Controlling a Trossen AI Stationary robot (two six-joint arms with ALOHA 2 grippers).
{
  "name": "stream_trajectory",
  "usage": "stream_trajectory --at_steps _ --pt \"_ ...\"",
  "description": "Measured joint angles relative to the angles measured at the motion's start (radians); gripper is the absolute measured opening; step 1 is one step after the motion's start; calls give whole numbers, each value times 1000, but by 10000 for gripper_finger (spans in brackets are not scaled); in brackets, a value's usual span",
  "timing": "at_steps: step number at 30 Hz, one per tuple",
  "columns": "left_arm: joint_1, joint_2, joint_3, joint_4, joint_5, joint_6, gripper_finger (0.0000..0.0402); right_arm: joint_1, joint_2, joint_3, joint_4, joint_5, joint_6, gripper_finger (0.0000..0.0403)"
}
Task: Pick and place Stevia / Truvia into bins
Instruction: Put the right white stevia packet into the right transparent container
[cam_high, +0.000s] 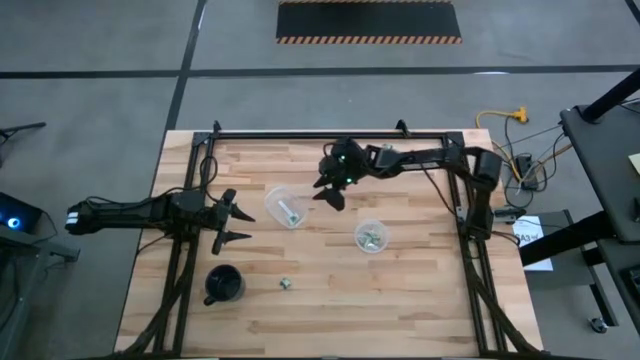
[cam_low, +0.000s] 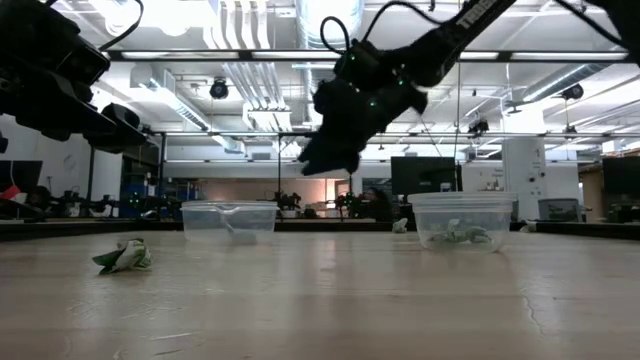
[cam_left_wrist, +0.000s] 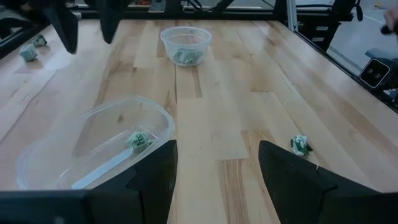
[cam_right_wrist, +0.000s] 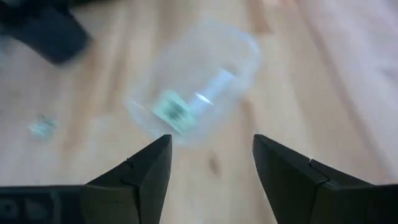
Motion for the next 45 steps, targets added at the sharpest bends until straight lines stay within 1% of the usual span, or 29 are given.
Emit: stream_trajectory --at_steps 8,11,14,17,22,26,29,32,34,41,43,45 --pt "0 -1 0 1 0 0 209 -15 -185 0 -450 383 -167 210" --pt "0 0 0 1 0 0 209 -42 -255 0 -586 472 -160 210" --pt "0 0 0 -1 0 0 209 -95 -309 0 -693 482 -158 210" --pt "0 -1 0 -1 0 0 209 -152 -346 0 -756 485 -157 210" --pt "0 0 0 0 0 0 209 -254 -364 0 -825 493 -157 210" --pt "0 0 0 -1 0 0 209 -327 -357 0 -890 554 -119 210" --pt "0 0 0 0 0 0 209 -378 -343 0 -926 645 -31 210" --pt "0 0 0 0 0 0 209 -422 -340 0 -951 706 66 210" --pt "0 0 0 0 0 0 209 -441 -340 0 -958 714 116 210" --pt "0 0 0 0 0 0 209 -454 -340 0 -999 713 134 209" --pt "0 0 0 0 0 0 209 -453 -340 0 -1024 719 203 206" --pt "0 0 0 0 0 0 209 -453 -340 0 -1052 760 326 203"
